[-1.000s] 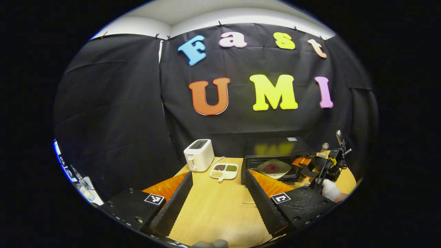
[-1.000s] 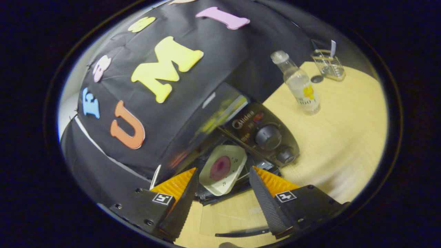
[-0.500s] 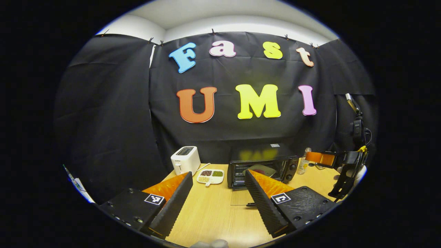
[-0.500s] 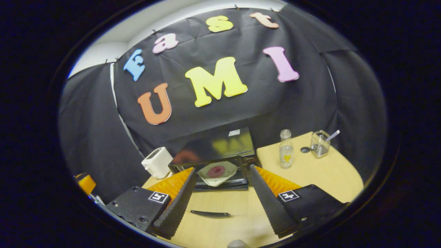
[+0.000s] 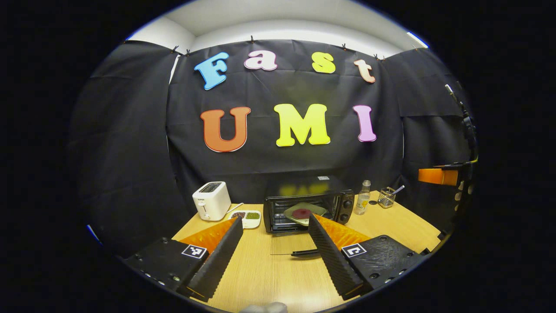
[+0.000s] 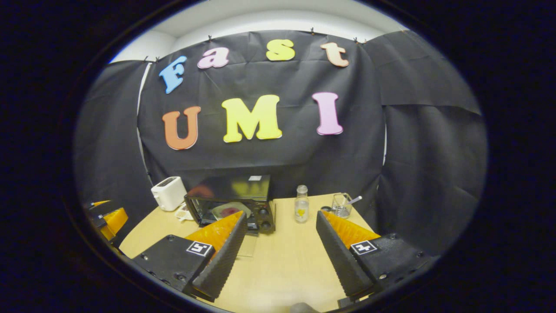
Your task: Open the electric oven with the left hand, put the food in, and close the electric oven.
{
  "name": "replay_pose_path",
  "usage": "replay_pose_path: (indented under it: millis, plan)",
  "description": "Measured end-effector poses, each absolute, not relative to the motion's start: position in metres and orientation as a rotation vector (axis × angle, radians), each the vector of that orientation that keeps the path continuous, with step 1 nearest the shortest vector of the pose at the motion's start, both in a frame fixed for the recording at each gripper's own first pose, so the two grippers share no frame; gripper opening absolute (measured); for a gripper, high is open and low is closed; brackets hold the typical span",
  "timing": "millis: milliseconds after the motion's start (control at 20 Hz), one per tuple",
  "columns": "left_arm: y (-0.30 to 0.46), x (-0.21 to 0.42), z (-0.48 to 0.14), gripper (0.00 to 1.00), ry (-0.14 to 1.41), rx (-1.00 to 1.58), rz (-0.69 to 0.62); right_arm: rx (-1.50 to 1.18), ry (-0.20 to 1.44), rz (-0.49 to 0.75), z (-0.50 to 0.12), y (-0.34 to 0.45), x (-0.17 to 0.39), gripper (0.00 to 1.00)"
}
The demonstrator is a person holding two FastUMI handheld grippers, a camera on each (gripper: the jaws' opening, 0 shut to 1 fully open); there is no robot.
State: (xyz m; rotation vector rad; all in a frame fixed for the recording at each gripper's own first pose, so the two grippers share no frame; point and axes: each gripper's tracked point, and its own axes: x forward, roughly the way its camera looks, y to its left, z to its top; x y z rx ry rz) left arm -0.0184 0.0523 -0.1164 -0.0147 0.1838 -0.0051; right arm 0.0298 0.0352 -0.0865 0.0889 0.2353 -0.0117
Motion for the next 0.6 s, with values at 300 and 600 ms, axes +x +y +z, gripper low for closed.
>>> replay_pose_path:
  millis: [300,600]
  plan:
    - [0.018,-0.005,-0.150,0.97,0.244,-0.002,-0.023,0.036,0.240,-0.024,-0.081,-0.002,0.027,0.96]
    - [-0.013,0.007,-0.210,0.97,0.351,-0.007,-0.061,0.027,0.266,-0.021,-0.087,-0.012,0.027,1.00]
